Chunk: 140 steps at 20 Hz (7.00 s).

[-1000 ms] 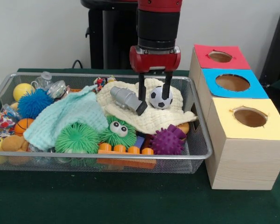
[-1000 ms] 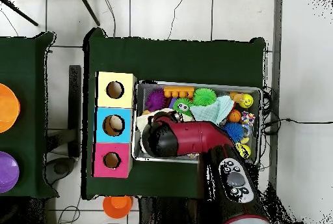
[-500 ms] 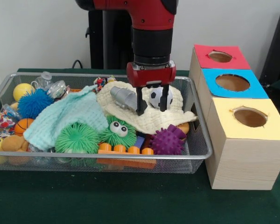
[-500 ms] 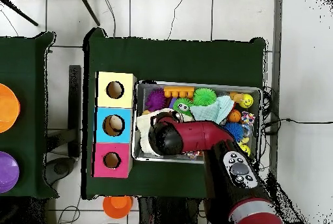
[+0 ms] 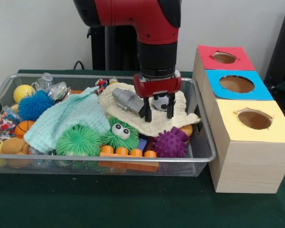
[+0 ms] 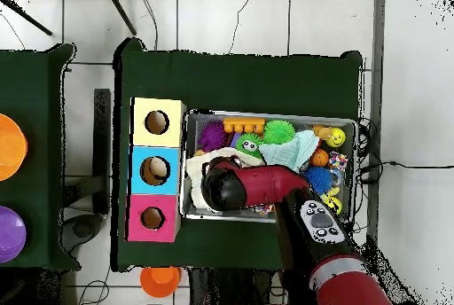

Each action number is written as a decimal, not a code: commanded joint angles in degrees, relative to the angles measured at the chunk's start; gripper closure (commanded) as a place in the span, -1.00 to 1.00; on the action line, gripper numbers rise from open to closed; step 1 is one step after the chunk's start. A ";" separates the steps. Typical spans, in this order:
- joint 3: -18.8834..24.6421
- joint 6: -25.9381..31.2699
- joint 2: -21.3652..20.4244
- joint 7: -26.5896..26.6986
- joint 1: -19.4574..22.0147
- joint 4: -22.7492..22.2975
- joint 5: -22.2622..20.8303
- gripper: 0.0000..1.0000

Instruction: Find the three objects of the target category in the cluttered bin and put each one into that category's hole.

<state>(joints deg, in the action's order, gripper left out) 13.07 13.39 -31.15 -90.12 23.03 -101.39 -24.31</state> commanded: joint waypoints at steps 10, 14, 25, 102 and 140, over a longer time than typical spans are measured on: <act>3.13 9.50 7.72 3.49 0.38 4.60 -3.60 -1.00; 3.79 10.79 7.95 4.22 0.92 4.35 -3.53 -1.00; 9.82 11.35 10.77 7.79 5.98 2.39 -3.70 1.00; 22.24 34.85 -10.96 18.71 24.44 -1.57 -18.52 1.00; 28.27 27.14 -10.62 8.12 23.85 -4.50 -7.91 -1.00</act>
<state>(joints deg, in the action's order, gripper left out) 37.91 42.44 -42.71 -84.47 47.39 -106.98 -34.08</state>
